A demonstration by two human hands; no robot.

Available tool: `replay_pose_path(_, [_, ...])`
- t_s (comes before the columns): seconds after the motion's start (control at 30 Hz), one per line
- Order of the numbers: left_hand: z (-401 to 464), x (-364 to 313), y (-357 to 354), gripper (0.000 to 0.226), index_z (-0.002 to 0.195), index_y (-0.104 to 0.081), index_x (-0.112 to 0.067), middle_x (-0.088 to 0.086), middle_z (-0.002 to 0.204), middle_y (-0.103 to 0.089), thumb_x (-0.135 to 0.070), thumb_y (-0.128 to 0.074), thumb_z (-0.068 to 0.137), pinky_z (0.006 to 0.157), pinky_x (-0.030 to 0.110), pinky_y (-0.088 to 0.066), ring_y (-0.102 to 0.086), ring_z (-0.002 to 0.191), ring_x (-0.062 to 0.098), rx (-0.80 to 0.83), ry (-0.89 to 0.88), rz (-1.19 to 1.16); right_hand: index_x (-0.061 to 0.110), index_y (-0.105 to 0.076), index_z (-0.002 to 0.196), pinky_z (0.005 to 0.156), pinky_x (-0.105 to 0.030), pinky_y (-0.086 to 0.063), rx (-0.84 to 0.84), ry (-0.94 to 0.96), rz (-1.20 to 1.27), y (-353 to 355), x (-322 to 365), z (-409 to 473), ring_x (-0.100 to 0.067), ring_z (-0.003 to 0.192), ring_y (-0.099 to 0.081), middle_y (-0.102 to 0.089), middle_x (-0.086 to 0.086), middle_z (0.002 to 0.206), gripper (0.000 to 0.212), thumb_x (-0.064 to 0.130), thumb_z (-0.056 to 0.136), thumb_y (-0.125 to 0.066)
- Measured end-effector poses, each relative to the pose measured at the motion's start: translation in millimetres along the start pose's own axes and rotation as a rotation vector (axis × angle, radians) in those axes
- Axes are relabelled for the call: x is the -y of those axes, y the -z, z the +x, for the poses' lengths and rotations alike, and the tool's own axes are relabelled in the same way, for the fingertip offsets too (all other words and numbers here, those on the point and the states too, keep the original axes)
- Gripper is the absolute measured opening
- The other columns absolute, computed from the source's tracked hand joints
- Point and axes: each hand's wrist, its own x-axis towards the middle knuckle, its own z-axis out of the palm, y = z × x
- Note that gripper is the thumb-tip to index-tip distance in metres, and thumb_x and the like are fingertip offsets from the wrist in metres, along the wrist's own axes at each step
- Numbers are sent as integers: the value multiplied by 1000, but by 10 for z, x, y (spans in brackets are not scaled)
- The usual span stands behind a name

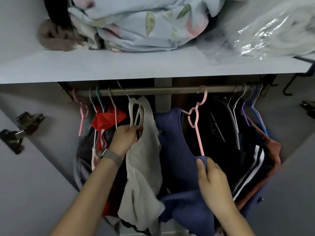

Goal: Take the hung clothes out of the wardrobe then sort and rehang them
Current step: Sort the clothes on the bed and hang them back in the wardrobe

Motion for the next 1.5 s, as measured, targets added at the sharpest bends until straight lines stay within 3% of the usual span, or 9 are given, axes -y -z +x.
replay_pose_path(0.1, [270, 47, -22, 43, 50, -47, -6, 2, 46, -47, -11, -47, 93, 41, 13, -35, -42, 34, 2, -28, 29, 29, 32, -60, 95, 71, -14, -40, 44, -23, 33, -30, -15, 75, -6, 88, -58, -64, 10, 84, 19, 31, 98, -41])
replay_pose_path(0.27, [519, 287, -66, 43, 50, -47, -7, 10, 54, -49, -12, -45, 93, 57, 28, -37, -46, 53, 21, -38, 101, 36, 40, -55, 84, 69, -14, -40, 101, -35, 3, -69, -5, 245, -8, 85, -59, -65, 10, 79, 23, 26, 98, -44])
replay_pose_path(0.4, [606, 434, -32, 49, 48, -46, -8, 8, 51, -49, -15, -43, 96, 54, 27, -36, -45, 49, 20, -39, 95, 117, 41, -56, 84, 79, -26, -46, 162, -45, -25, -146, 64, 375, -7, 88, -60, -67, 7, 83, 24, 27, 98, -44])
replay_pose_path(0.7, [660, 662, 103, 31, 77, -58, 7, 23, 77, -64, -11, -41, 96, 69, 39, -48, -60, 73, 33, 5, 54, 341, 28, -60, 105, 83, -29, -49, 222, 3, -78, -520, 206, 488, -9, 90, -60, -63, 5, 95, 21, 34, 99, -40])
replay_pose_path(0.9, [281, 697, 339, 18, 97, -64, -9, 4, 86, -68, -15, -48, 90, 63, 18, -42, -63, 81, 17, 73, -143, 385, 24, -55, 106, 70, -10, -40, 218, 163, -52, -884, 562, 703, -7, 87, -54, -57, 5, 93, 20, 30, 101, -37])
replay_pose_path(1.07, [-76, 755, 608, 21, 108, -59, -17, -16, 89, -60, -7, -56, 90, 72, -3, -37, -55, 84, -5, -21, 10, 190, 13, -51, 111, 63, -19, -39, 251, 160, -63, -1448, 610, 911, -13, 77, -53, -55, 0, 90, 27, 30, 103, -31])
replay_pose_path(1.23, [-403, 798, 808, 27, 101, -58, -25, -10, 98, -65, -2, -50, 92, 93, 26, -46, -62, 94, 9, 1, 134, 52, 20, -44, 92, 61, -21, -37, 317, 87, 34, -1784, 615, 837, -13, 71, -51, -52, 2, 79, 19, 28, 103, -30])
replay_pose_path(1.37, [-604, 915, 884, 38, 93, -60, -32, -5, 97, -68, 4, -49, 90, 90, 33, -48, -66, 88, 11, -40, 166, 21, 18, -48, 91, 77, -34, -44, 431, -74, 196, -1948, 654, 868, -19, 82, -57, -58, -5, 85, 23, 31, 103, -32])
replay_pose_path(1.5, [-753, 1008, 903, 38, 91, -61, -28, -3, 91, -69, 7, -47, 90, 82, 27, -49, -66, 73, 0, -44, 198, -2, 10, -54, 107, 87, -32, -43, 520, -142, 284, -1892, 663, 849, -23, 99, -58, -61, -13, 104, 22, 28, 100, -43])
